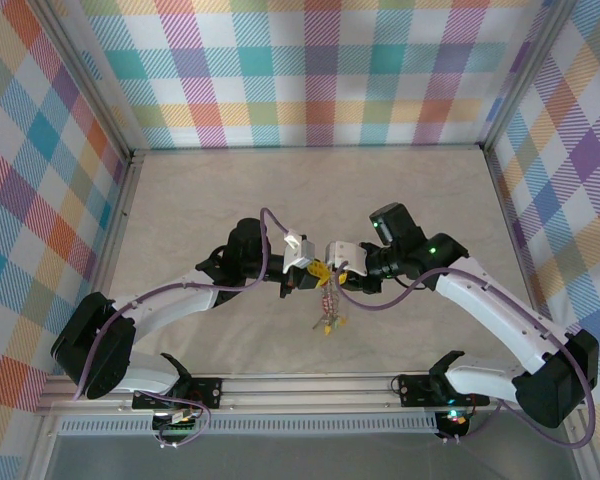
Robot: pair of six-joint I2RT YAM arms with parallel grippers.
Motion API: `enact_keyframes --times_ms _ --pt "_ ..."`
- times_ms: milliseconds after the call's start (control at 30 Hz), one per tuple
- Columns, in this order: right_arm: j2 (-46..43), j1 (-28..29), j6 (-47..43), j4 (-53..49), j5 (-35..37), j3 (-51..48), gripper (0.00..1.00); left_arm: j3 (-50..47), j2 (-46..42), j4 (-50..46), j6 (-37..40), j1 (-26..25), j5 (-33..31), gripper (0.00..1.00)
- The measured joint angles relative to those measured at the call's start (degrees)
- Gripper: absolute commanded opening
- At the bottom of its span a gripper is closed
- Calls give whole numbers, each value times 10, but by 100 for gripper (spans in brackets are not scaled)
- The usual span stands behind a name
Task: Put the keys on the keyring
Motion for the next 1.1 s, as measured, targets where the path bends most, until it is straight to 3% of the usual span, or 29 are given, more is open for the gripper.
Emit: enact_keyframes --times_ms 133,400,767,1100 --pt "6 -2 -2 0 -1 0 14 0 0 12 -12 0 4 0" --pt "8 -2 -15 0 1 -9 23 0 0 44 -38 0 4 0" --pt "8 -5 2 24 -16 -25 21 -2 7 85 -60 0 6 0" --pt "-10 -23 12 47 -30 -41 27 -9 8 110 -72 0 5 0"
